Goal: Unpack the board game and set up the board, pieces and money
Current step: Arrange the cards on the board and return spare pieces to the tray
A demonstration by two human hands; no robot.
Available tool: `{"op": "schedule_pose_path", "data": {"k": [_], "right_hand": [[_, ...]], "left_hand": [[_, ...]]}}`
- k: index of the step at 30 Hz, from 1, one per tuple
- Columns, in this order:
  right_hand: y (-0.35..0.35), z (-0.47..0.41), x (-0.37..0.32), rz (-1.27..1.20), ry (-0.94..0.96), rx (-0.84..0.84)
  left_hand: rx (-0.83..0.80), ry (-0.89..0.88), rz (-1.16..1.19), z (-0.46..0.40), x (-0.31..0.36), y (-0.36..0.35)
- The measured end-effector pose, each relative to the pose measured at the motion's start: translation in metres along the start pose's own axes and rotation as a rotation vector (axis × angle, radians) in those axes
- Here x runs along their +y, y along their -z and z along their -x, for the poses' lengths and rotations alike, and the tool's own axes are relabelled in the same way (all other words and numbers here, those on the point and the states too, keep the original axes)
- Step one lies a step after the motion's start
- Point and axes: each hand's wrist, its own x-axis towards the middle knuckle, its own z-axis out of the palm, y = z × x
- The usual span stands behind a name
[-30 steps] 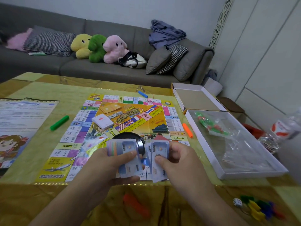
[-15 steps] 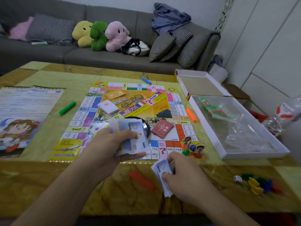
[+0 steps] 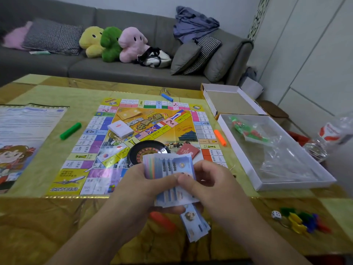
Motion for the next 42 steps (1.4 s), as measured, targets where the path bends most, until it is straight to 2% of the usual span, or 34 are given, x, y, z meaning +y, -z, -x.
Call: {"op": "schedule_pose_path", "data": {"k": [4,10,16,18,20,22,24,27,30,33,38,42], "right_hand": [[0.006,-0.008,0.002,-0.086,-0.006,0.103],[0.005,-0.008,0.003,-0.077,-0.042,0.054],[0.009,-0.008,0.001,-0.036,-0.046,0.136],[0.024,-0.012,-0.004,-0.062,-0.057,0.198],[0.051,-0.023,-0.009,-0.044,-0.033,0.328],[0.086,-0.043,-0.011,0.09,0.011,0.488],[0.114,-0.069,-0.004,0.291,0.019,0.562],[0.131,-0.111,0.022,0.63,-0.094,0.456],[0.126,-0.139,0.046,0.813,-0.166,0.338],[0.116,-0.148,0.054,1.017,-0.161,0.276],[0.103,-0.144,0.047,1.225,-0.19,0.165],[0.097,-0.134,0.037,1.341,-0.14,0.134]], "left_hand": [[0.009,0.05,0.1,-0.003,0.003,0.0],[0.084,-0.006,-0.008,-0.006,-0.001,0.0],[0.116,0.01,0.009,-0.007,-0.002,-0.002],[0.137,0.004,0.015,-0.008,0.0,0.0],[0.153,-0.011,0.007,-0.01,0.002,0.002],[0.164,-0.02,-0.001,-0.012,0.004,0.005],[0.162,-0.022,-0.001,-0.014,0.006,0.006],[0.166,-0.023,-0.002,-0.018,0.008,0.007],[0.177,-0.018,0.007,-0.023,0.009,0.007],[0.181,-0.018,0.007,-0.026,0.01,0.006],[0.184,-0.015,0.005,-0.03,0.009,0.005],[0.187,-0.023,-0.004,-0.03,0.009,0.006]]}}
